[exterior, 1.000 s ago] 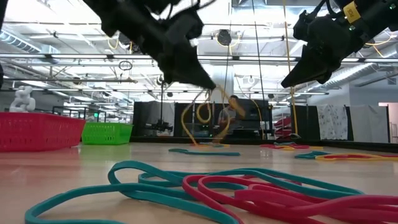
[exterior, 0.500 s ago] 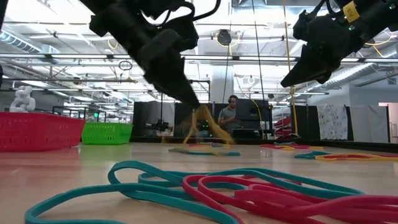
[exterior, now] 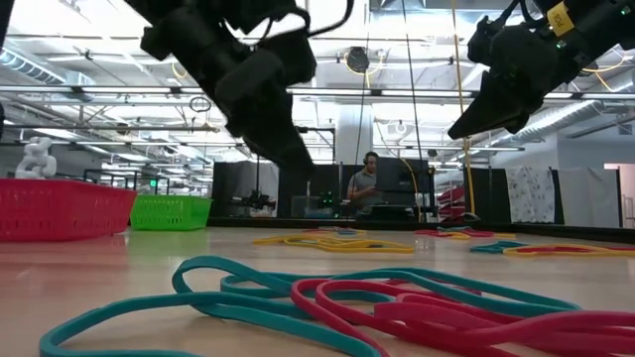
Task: Sort rubber bands into baskets
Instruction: Put the yellow rubber band into the green bin
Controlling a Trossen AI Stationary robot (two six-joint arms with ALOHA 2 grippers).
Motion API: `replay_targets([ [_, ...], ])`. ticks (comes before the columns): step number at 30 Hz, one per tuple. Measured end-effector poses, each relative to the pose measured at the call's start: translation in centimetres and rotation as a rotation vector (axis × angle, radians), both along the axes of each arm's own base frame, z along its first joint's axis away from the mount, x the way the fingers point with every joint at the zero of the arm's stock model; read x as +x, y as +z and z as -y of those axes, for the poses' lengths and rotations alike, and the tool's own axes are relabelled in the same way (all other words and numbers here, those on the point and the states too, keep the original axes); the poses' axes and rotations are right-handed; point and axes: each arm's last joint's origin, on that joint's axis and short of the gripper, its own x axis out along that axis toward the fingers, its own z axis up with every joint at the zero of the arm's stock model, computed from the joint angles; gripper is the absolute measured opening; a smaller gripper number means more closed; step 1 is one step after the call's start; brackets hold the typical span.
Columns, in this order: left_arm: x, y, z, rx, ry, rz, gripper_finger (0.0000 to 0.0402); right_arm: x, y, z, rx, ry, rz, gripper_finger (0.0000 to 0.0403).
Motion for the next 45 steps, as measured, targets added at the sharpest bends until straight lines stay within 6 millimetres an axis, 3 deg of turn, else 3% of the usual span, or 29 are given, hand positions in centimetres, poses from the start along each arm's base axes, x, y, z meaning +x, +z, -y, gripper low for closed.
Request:
replay_targets([
  [8,1.5,-3.7,-0.1,0.065,-0.030,-0.014,0.0162,0.0,0.0,0.0,0.000,0.000,0.004,0.0000],
  [13,2.0,-4.8,-1.2,0.089,0.012,-0.017,0.0162,0.0,0.0,0.0,-0.002,0.002,0.004,0.0000],
  [30,2.1,-5.0,-3.0,0.089,0.026,-0.031,0.0156,0.0,0.0,0.0,-0.004,0.002,-0.002,0.0000],
  [35,2.1,-5.0,-3.1,0.088,0.031,-0.033,0.0121,0.0,0.0,0.0,-0.003,0.002,-0.002,0.0000],
  [42,2.1,-5.0,-3.6,0.070,0.055,-0.038,0.0011,0.0,0.0,0.0,-0.003,0.002,-0.002,0.0000],
  [45,2.1,-4.0,-3.6,0.085,0.046,0.002,0.0007,0.0,0.0,0.0,-0.003,0.002,-0.002,0.0000],
])
